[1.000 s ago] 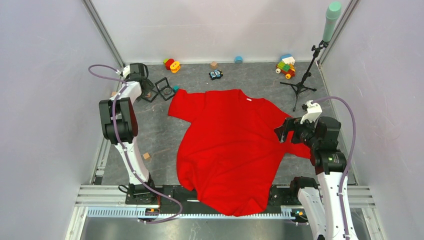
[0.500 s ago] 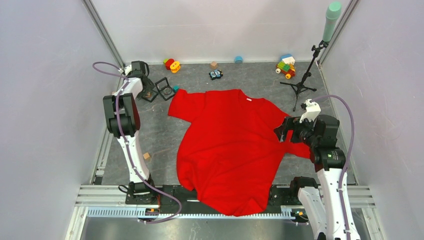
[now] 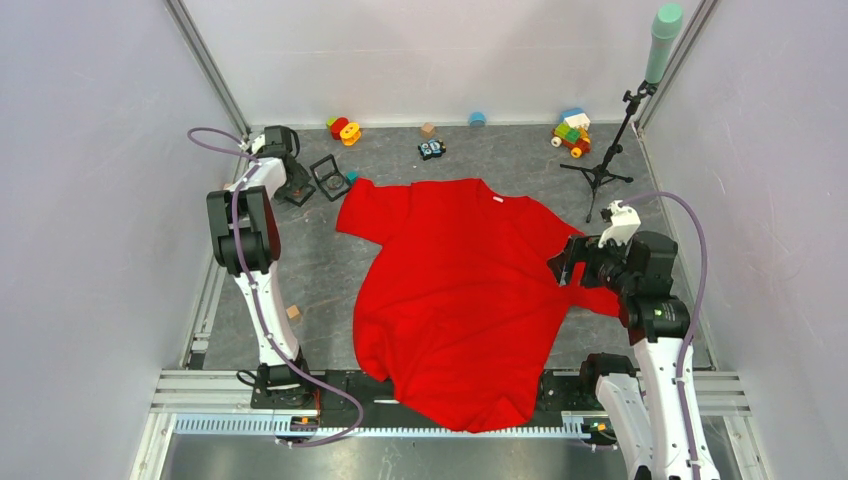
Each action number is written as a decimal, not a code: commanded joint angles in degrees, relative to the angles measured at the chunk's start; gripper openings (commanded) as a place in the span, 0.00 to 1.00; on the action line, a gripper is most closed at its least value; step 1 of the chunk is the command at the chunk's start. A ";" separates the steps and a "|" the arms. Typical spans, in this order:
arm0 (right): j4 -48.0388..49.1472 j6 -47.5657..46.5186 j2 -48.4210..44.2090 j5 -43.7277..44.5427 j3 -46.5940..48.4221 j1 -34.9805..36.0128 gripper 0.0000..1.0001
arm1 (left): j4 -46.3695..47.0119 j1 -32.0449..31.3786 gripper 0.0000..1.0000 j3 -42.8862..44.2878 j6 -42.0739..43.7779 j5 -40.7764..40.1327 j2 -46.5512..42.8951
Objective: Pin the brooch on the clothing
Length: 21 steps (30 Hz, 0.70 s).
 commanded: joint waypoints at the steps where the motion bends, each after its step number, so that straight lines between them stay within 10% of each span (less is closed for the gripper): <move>1: 1.81 0.05 -0.63 -0.24 -0.40 -0.25 0.94 | 0.36 0.31 0.66 -0.65 1.54 0.99 -1.05; 21: 0.60 -0.16 -2.84 -0.04 -1.02 -0.23 0.94 | 3.44 0.29 0.43 -10.05 3.03 0.98 -11.57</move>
